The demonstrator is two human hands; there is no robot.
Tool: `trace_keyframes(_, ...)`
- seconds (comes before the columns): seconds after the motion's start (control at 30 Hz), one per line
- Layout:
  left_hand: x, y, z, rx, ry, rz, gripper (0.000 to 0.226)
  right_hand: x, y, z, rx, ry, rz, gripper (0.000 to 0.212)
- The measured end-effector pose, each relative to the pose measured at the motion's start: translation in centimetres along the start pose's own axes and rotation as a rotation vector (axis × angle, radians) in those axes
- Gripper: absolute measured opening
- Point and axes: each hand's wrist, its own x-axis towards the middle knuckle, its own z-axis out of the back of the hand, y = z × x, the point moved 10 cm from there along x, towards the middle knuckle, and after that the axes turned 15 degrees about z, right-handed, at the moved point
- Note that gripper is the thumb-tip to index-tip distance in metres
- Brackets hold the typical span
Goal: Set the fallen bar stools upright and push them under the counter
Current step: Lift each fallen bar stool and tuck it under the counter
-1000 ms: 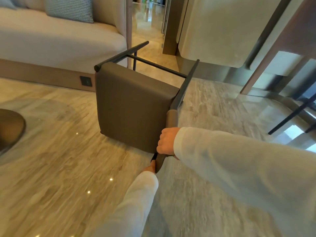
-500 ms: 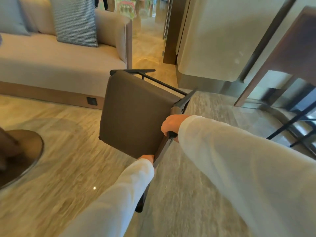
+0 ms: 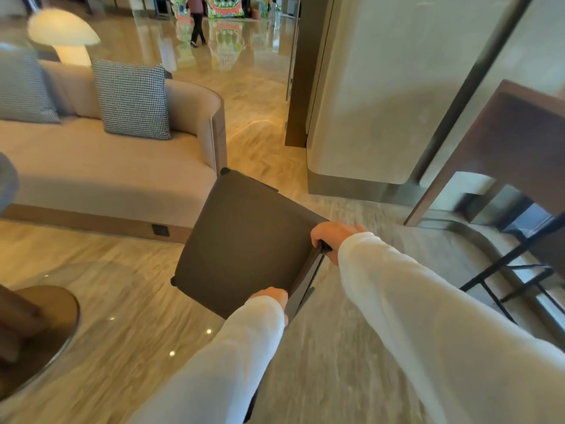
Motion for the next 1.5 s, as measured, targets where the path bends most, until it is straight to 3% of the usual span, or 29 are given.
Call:
trace_keyframes(0.13,0.3,-2.8,5.0,-0.032,-0.031,-0.011,0.031,-0.6,-3.9,3.6,-0.056,-0.107,-0.087,0.019)
trace_keyframes(0.27,0.9,-5.4,8.6,-0.014,-0.067,-0.018,0.03,-0.2,-7.3,5.1,-0.131,-0.039,-0.2,0.032)
trace_keyframes(0.37,1.7,-7.1,10.8,-0.002,-0.07,-0.036,0.03,0.9,-8.1,5.8,-0.387,0.001,-0.147,0.046)
trace_keyframes(0.47,2.5,-8.9,12.6,0.015,-0.07,-0.058,0.032,2.4,-7.9,4.8,-0.627,0.061,0.078,0.044)
trace_keyframes(0.6,3.8,-10.7,15.1,0.021,-0.09,-0.065,0.04,3.5,-11.3,4.9,-0.537,0.078,0.014,0.037)
trace_keyframes(0.7,5.1,-11.5,16.0,-0.076,-0.102,-0.036,0.059,4.7,-14.5,6.1,-0.49,0.057,-0.058,0.03)
trace_keyframes(0.8,6.1,-11.8,14.5,-0.201,-0.022,-0.001,0.079,5.6,-17.9,7.2,-0.465,0.042,-0.1,0.029)
trace_keyframes(0.9,7.4,-12.9,14.4,-0.25,0.043,0.013,0.085,6.3,-21.3,7.9,-0.457,0.021,-0.115,0.031)
trace_keyframes(1.07,8.1,-17.1,17.6,-0.164,0.05,-0.07,0.085,5.5,-26.2,8.2,-0.431,0.025,-0.136,0.03)
trace_keyframes(1.3,9.0,-22.6,20.1,-0.024,-0.002,-0.138,0.074,-0.6,-33.7,5.7,-0.251,-0.01,-0.333,0.027)
trace_keyframes(1.4,10.3,-22.2,20.4,-0.089,-0.059,0.02,0.046,-3.9,-35.8,3.9,-0.21,-0.01,-0.428,0.025)
trace_keyframes(1.5,11.5,-20.3,20.6,-0.213,-0.082,0.15,0.043,-5.2,-36.2,2.5,-0.184,-0.002,-0.428,0.029)
